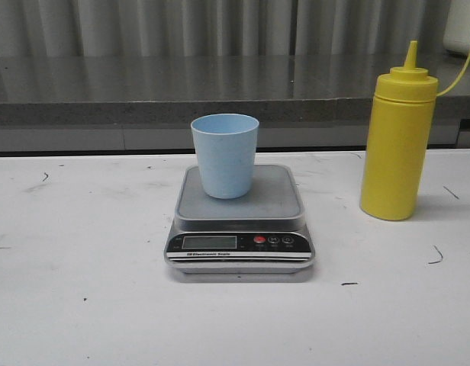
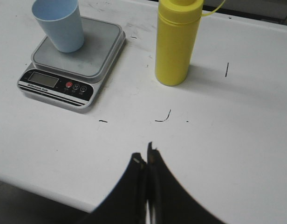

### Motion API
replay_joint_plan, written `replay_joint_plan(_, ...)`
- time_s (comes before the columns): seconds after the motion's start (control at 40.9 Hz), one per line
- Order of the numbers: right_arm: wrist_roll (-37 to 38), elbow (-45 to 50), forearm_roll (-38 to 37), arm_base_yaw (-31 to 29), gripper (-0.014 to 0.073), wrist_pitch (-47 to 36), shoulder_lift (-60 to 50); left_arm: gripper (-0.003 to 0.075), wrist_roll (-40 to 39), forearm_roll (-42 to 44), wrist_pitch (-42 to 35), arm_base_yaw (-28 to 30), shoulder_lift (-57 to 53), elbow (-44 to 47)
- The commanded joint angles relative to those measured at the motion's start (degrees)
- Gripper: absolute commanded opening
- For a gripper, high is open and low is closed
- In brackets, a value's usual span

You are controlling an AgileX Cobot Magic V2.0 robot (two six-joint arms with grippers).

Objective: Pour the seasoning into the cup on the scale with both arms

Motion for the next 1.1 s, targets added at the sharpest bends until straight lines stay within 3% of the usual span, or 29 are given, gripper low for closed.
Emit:
replay_joint_plan(0.0, -1.1, 0.9, -1.2, -2.5, -0.0064, -5.9, -1.8, -0.002, -0.1, -0.5, -4.8, 0.0, -1.1, 1.3)
replay_joint_plan(0.196, -14.2, 12.1, 5.7, -10.8, -0.0062, -20.1, -11.0, -0.002, -0.1, -0.5, -4.8, 0.0, -0.9, 1.3)
replay_joint_plan(0.416, -14.8, 26.2, 6.2, -19.5, -0.0068, -38.0, -20.2, -0.002, -0.1, -0.5, -4.8, 0.0, -0.9, 1.3)
replay_joint_plan(0.611, -14.8, 36.4, 6.2, -22.0, -0.0068, -49.7, -27.0, -0.002, -0.1, -0.5, -4.8, 0.0, -0.9, 1.3)
replay_joint_plan(0.734, -14.8, 40.6, 6.3, -22.0, -0.0068, -54.4, -27.6, -0.002, -0.1, -0.5, -4.8, 0.0, -0.9, 1.3)
replay_joint_plan(1.076, -14.8, 40.6, 6.3, -19.5, -0.0068, -52.8, -27.7, -0.002, -0.1, -0.5, -4.8, 0.0, -0.9, 1.3)
